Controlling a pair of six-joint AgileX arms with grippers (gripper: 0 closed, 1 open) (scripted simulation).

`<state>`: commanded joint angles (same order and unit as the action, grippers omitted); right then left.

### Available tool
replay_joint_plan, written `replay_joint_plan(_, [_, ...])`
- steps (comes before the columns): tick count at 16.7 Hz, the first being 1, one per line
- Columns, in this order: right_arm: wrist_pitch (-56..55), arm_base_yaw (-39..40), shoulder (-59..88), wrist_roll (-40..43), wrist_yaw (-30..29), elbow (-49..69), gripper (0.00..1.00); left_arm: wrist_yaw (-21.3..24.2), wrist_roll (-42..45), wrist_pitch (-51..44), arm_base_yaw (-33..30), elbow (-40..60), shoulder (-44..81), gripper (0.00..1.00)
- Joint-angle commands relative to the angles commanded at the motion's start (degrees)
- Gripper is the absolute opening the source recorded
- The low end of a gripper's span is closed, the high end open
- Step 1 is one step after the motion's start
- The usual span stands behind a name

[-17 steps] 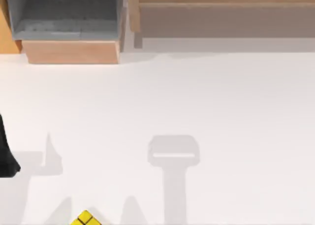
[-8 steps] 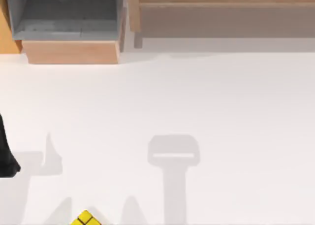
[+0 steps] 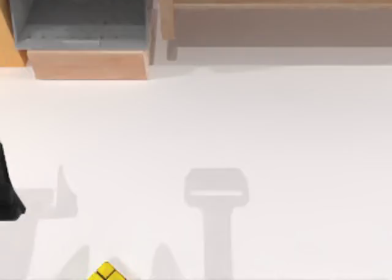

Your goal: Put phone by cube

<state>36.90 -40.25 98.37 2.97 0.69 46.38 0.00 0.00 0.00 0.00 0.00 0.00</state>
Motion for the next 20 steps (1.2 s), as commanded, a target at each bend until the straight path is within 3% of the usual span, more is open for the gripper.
replay_joint_plan(4, [-0.2, 0.0, 0.2, 0.0, 0.0, -0.1, 1.00, 0.0, 0.0, 0.0, 0.0, 0.0, 0.0, 1.00])
replay_joint_plan(17, [-0.2, 0.0, 0.2, 0.0, 0.0, -0.1, 0.02, 0.0, 0.0, 0.0, 0.0, 0.0, 0.0, 1.00])
replay_joint_plan(20, [-0.2, 0.0, 0.2, 0.0, 0.0, -0.1, 0.00, 0.0, 0.0, 0.0, 0.0, 0.0, 0.0, 1.00])
